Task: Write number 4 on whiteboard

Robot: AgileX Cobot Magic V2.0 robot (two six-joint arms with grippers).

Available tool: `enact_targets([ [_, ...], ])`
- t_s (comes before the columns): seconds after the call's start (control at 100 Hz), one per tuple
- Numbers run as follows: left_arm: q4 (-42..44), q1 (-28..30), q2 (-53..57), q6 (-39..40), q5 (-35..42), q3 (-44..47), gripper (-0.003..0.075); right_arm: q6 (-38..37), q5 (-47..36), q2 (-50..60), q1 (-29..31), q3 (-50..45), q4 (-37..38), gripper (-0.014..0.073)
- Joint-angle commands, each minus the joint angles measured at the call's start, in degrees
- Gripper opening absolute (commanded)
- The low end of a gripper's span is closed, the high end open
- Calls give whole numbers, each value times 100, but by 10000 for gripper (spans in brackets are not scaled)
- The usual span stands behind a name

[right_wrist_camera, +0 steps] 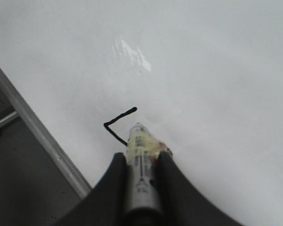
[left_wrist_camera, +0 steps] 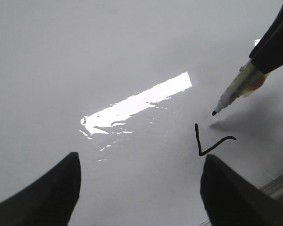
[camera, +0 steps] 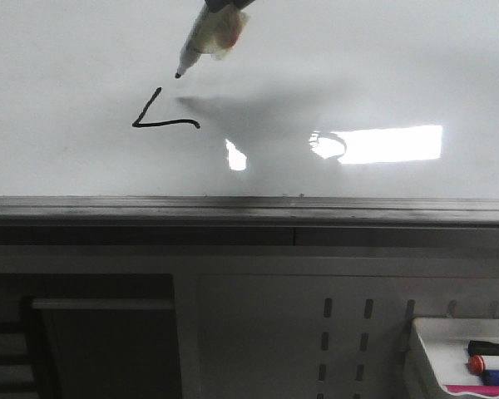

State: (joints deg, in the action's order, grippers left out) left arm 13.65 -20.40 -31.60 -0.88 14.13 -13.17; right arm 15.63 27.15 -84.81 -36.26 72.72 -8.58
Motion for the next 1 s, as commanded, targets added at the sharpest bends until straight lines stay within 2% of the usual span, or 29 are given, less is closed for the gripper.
enact_targets([
  [0.0,-98,10,-17,6,445,-213,493,54,-443,71,82,212,34,-64],
  [0.3,-47,10,-17,6,445,-213,493,54,298,-92,-183,-122,-67,-64],
  [0.48,280,-92,-17,6,456,-213,493,54,101,-67,-420,-187,-67,-64],
  [0.65,929,-735,-226,48,457,-213,493,54,24,185,-738,-187,-81,-64],
  [0.82,1340,-1536,-916,22,468,-226,493,54,413,352,-1047,-187,-81,-64],
  [0.99,1364,-1740,-1737,11,657,-354,493,54,687,382,-1377,-187,-81,-64],
])
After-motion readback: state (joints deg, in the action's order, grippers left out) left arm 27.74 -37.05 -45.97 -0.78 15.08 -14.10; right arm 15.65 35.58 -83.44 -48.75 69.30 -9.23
